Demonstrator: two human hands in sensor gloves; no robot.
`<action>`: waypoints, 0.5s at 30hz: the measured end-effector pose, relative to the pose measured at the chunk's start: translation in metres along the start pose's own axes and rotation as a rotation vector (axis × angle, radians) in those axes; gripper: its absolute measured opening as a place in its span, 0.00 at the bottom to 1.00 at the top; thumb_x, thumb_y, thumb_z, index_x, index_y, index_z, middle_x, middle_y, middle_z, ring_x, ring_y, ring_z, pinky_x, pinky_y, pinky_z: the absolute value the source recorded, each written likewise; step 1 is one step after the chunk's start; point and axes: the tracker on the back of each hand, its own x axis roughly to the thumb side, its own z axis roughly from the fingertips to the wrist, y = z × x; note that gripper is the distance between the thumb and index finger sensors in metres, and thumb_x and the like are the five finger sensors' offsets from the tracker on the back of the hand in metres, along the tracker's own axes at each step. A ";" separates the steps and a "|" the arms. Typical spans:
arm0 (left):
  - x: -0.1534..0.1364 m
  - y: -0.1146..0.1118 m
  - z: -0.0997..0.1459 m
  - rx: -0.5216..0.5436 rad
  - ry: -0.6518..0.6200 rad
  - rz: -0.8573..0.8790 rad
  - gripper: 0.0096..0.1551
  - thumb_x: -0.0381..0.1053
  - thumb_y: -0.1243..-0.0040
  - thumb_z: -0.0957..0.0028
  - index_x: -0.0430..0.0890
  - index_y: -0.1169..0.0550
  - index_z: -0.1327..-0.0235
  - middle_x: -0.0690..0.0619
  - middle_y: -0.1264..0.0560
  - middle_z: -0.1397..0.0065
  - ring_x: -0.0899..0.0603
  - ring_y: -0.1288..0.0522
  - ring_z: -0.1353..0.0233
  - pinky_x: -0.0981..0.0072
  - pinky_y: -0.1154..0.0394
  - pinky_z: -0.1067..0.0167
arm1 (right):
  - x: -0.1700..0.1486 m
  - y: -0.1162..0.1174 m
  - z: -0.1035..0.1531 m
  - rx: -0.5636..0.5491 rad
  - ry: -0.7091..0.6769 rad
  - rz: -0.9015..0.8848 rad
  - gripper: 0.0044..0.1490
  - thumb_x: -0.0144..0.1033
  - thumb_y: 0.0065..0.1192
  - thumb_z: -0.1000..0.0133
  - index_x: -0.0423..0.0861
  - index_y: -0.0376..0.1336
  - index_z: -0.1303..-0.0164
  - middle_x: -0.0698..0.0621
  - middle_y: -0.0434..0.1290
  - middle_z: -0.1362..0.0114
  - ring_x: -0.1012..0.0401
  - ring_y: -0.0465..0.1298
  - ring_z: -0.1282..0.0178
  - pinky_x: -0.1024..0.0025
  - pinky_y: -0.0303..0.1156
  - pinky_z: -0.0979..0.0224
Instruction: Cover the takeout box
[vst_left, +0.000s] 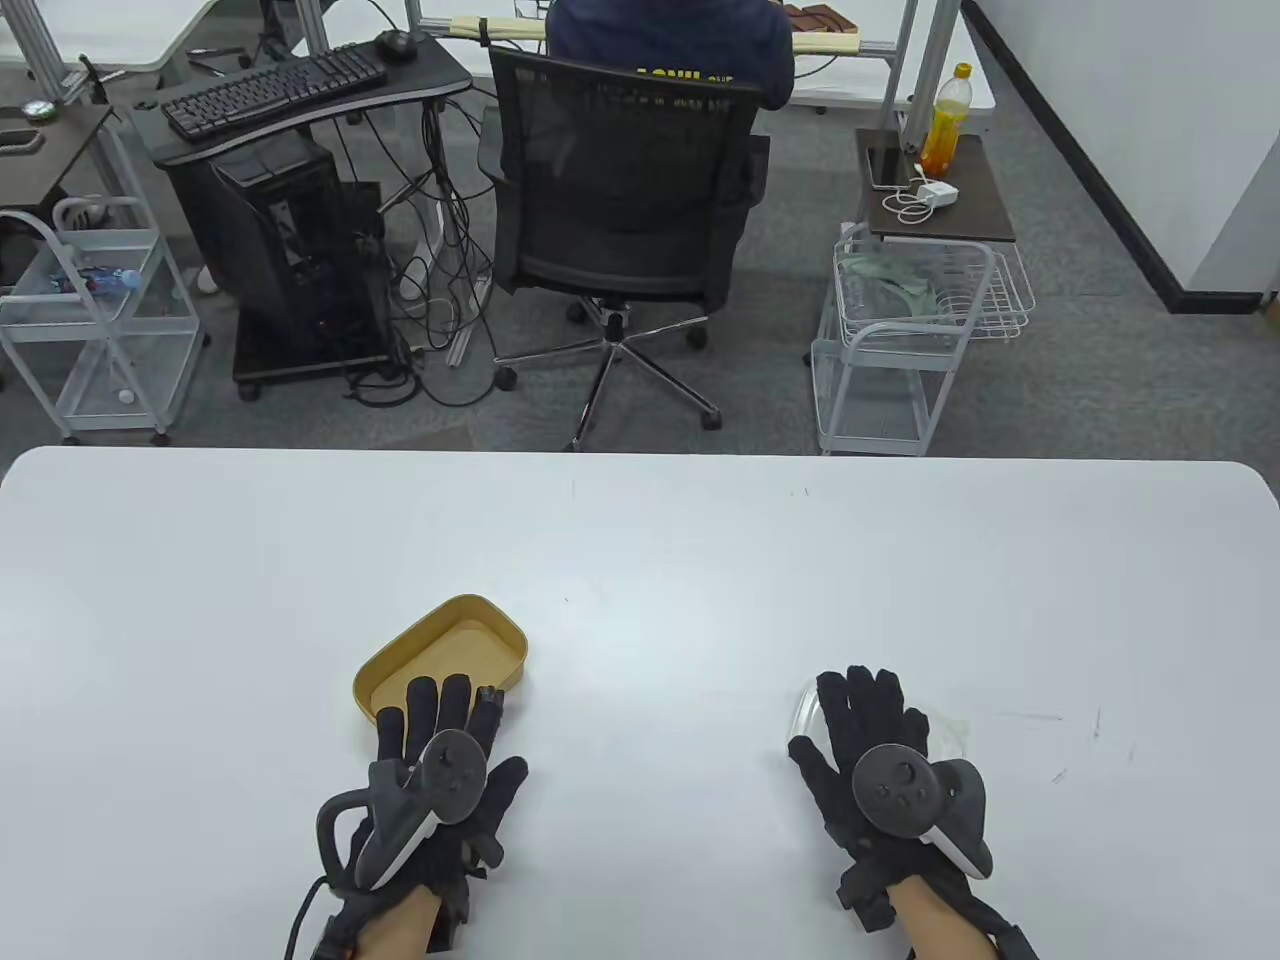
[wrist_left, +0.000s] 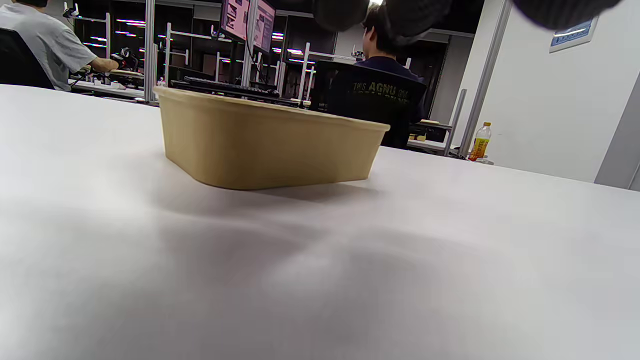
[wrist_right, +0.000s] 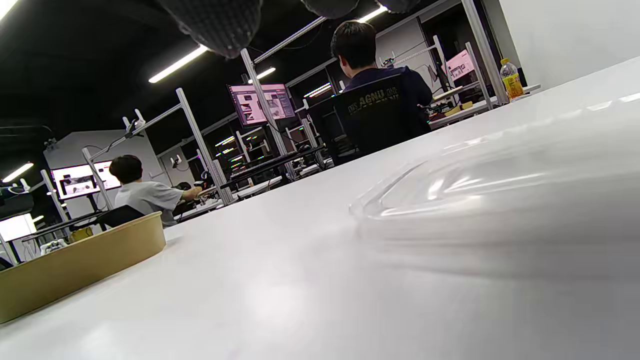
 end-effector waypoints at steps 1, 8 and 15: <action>0.000 0.000 0.000 -0.001 0.001 0.001 0.43 0.80 0.52 0.64 0.76 0.39 0.28 0.70 0.47 0.11 0.54 0.55 0.10 0.64 0.62 0.18 | 0.000 0.000 0.000 0.002 -0.001 0.001 0.45 0.49 0.53 0.34 0.34 0.49 0.15 0.25 0.48 0.14 0.30 0.44 0.18 0.23 0.46 0.30; 0.000 0.000 0.000 -0.006 0.009 0.006 0.43 0.80 0.51 0.64 0.76 0.38 0.28 0.70 0.46 0.11 0.54 0.55 0.10 0.63 0.62 0.18 | 0.001 -0.002 0.001 -0.010 -0.006 0.000 0.45 0.49 0.53 0.34 0.34 0.49 0.15 0.25 0.48 0.14 0.30 0.44 0.18 0.23 0.46 0.30; -0.005 0.000 -0.002 -0.010 0.030 0.015 0.43 0.80 0.51 0.63 0.75 0.37 0.28 0.69 0.46 0.11 0.54 0.55 0.10 0.63 0.62 0.18 | 0.000 -0.003 0.000 -0.011 0.007 -0.010 0.45 0.49 0.53 0.34 0.34 0.48 0.14 0.25 0.47 0.14 0.29 0.44 0.18 0.22 0.45 0.30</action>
